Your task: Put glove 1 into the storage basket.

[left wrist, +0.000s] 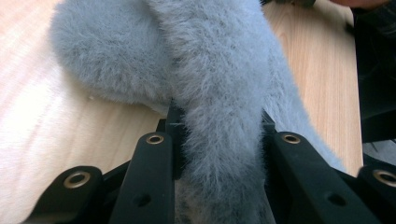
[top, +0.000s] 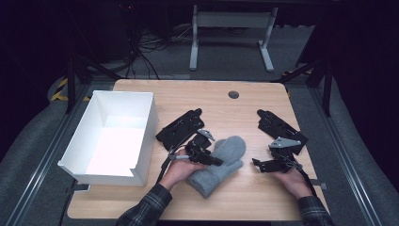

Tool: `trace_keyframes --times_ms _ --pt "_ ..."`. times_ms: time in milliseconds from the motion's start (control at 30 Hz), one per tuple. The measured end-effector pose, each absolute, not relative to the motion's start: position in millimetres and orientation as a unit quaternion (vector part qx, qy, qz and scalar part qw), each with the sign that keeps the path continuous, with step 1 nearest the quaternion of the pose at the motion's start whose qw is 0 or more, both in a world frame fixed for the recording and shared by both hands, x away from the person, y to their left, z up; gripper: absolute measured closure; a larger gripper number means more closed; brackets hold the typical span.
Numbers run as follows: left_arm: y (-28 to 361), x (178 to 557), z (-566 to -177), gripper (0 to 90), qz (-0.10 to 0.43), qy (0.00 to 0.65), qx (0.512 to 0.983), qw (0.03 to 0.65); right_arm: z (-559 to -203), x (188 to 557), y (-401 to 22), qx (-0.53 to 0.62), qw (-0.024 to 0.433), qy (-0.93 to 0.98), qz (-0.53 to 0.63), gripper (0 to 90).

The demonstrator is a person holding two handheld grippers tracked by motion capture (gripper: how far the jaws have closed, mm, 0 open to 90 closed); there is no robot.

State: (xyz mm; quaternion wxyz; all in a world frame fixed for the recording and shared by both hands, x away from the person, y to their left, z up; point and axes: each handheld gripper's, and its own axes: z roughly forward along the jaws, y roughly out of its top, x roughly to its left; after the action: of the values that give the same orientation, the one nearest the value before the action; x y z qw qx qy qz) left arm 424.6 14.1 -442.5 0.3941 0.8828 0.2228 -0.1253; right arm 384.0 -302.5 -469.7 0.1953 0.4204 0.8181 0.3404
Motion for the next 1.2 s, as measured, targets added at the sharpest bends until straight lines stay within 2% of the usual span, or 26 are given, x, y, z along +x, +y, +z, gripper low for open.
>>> trace_keyframes --times_ms 267,967,1200 --pt "23.3 420.6 -421.5 70.8 -0.107 0.221 0.881 0.404 -469.7 384.1 -302.5 0.421 0.196 0.818 0.339 5.8" --pt "47.9 418.0 -322.9 70.7 -0.043 0.241 0.864 0.441 -469.8 384.2 -302.5 0.422 0.196 0.818 0.338 5.5" --pt "68.0 419.5 -293.2 70.7 -0.027 0.249 0.856 0.452 -469.9 384.4 -302.5 0.424 0.196 0.817 0.338 4.6"
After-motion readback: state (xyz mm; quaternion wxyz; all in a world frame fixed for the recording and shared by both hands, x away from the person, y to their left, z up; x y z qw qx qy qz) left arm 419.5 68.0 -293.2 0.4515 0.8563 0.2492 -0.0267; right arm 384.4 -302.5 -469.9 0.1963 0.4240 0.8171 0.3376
